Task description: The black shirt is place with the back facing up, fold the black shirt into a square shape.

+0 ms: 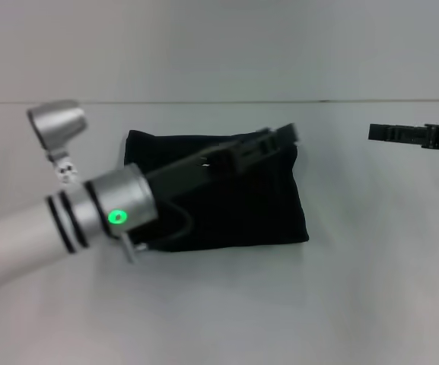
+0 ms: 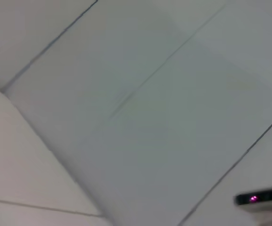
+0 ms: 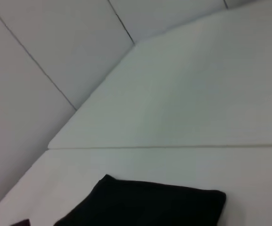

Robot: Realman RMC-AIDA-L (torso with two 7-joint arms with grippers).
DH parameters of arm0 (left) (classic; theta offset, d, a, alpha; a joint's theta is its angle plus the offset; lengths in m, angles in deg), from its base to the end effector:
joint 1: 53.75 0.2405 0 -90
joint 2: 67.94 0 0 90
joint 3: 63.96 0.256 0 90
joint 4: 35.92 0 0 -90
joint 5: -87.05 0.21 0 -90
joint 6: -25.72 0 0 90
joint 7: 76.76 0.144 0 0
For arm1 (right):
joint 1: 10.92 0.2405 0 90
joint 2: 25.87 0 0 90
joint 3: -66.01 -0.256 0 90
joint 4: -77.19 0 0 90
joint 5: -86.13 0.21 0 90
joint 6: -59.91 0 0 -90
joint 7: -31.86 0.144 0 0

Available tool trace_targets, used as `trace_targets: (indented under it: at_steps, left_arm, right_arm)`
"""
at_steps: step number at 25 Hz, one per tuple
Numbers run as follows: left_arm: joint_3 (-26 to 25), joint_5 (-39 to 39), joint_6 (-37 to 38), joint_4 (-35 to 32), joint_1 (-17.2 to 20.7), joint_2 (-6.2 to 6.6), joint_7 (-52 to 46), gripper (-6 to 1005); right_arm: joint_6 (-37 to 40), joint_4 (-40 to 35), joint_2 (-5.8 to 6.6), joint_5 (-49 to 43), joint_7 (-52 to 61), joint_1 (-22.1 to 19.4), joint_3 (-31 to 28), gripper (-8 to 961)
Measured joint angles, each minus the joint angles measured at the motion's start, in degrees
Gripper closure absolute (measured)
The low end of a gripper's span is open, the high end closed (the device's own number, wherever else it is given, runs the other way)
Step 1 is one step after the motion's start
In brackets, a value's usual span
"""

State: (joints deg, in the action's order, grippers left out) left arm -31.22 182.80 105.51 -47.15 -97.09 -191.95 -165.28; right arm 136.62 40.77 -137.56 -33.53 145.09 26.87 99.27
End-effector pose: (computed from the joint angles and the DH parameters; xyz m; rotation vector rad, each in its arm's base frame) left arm -0.1819 0.3585 -0.0744 -2.3912 -1.2763 -1.3661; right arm 0.2718 0.4011 0.0651 -2.3145 1.2617 0.6535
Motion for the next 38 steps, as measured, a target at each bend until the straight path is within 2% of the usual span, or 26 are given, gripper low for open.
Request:
trace_targets:
  at_steps: [3,6,10,13,18,22,27,32,33,34,35,38]
  left_arm:
    - [3.20,0.05,-1.81,-8.02,3.09,0.30,-0.70,387]
    - [3.56,0.05,-7.16,-12.99,4.97,1.49,-2.46,323]
    - [3.43,0.54,-16.63,-14.97,4.86,2.93,-5.03,238]
    - [3.86,2.73,-23.85,-15.89,3.73,3.53,-7.02,91]
    - [4.00,8.70,-33.47,-15.70,0.61,4.87,-12.22,90]
    - [4.08,11.94,-37.49,-15.50,-0.43,5.28,-13.41,90]
    - [4.16,13.86,-33.10,-18.52,0.54,5.58,-12.83,90]
    - [3.86,14.10,-17.23,-24.66,2.94,5.94,-8.57,90]
    - [3.72,13.95,-10.72,-26.88,3.83,5.90,-6.14,90]
    - [3.72,13.95,-10.72,-26.88,3.83,5.90,-6.14,90]
    - [3.69,13.94,-7.62,-27.95,4.28,5.80,-4.41,90]
    - [3.86,14.01,-4.57,-29.33,4.81,5.48,-0.73,91]
  right_arm:
    - [0.19,0.03,1.07,-0.48,4.86,0.50,0.02,59]
    - [-0.46,0.06,1.57,-0.91,7.84,0.83,0.04,58]
    - [-1.86,0.55,1.60,-1.00,8.57,0.97,0.05,58]
    - [-2.99,1.54,1.58,-1.01,8.56,0.97,0.05,58]
    - [-3.54,2.24,1.14,-0.93,7.31,0.87,-0.18,61]
    - [-3.62,2.24,0.59,0.38,4.29,0.53,-0.58,64]
    - [-4.14,2.59,-0.61,3.68,-5.31,0.16,-0.79,67]
    - [-1.92,2.65,-3.19,11.13,-20.34,0.10,-0.80,69]
    - [-1.23,2.47,-3.52,12.03,-22.49,0.28,-0.66,69]
    - [-0.54,2.41,-3.73,12.54,-24.16,0.58,-0.50,69]
    - [-0.01,2.39,-3.80,12.82,-25.34,1.01,-0.34,69]
    - [0.55,2.31,-3.38,12.25,-26.55,2.38,1.07,68]
